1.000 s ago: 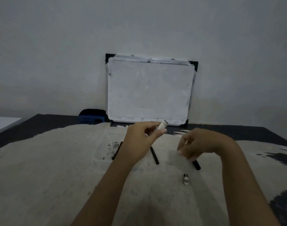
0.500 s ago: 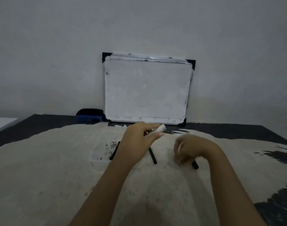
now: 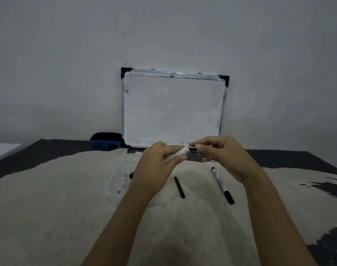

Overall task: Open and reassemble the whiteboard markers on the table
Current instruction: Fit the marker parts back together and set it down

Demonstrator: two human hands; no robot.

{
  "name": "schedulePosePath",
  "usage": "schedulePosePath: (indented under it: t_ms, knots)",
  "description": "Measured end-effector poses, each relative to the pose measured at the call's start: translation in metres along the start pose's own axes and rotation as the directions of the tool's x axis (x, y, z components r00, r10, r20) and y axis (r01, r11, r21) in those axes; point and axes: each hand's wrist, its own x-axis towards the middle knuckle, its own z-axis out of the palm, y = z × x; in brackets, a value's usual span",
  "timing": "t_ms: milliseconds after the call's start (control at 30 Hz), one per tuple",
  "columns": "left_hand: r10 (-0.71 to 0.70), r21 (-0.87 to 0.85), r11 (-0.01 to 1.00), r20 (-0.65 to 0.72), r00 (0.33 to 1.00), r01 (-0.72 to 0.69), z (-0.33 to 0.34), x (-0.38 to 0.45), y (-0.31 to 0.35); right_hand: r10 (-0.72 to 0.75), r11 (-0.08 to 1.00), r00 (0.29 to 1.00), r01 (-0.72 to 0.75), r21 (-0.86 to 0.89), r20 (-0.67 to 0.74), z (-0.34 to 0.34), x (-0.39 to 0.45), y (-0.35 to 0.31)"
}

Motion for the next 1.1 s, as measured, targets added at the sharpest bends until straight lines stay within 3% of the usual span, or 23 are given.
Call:
schedulePosePath:
  t_ms: [133, 333, 833, 1000, 1100]
  knots:
    - [-0.007, 0.028, 1.0, 0.021, 1.0, 0.007, 0.002, 0.001, -0.001, -0.026, 0.999, 1.0, 0.025, -0.029, -0.016, 0.001, -0.001, -0.001]
    - [0.011, 0.006, 1.0, -0.008, 1.0, -0.011, 0.001, 0.001, 0.001, -0.05, 0.993, 0.994, 0.06, 0.102, -0.092, 0.005, 0.003, 0.0]
    - [0.045, 0.003, 0.999, -0.098, 0.994, -0.045, 0.005, 0.0, 0.002, -0.092, 0.986, 0.989, 0.106, 0.126, -0.113, 0.014, 0.005, -0.001]
    - [-0.007, -0.182, 0.983, -0.213, 0.977, -0.033, 0.004, 0.002, 0.011, -0.061, 0.971, 0.998, 0.062, 0.229, -0.011, 0.012, 0.003, 0.0]
    - [0.006, -0.198, 0.979, -0.239, 0.971, -0.055, 0.001, 0.003, 0.015, -0.076, 0.937, 0.997, 0.063, 0.344, 0.023, 0.016, 0.002, -0.005]
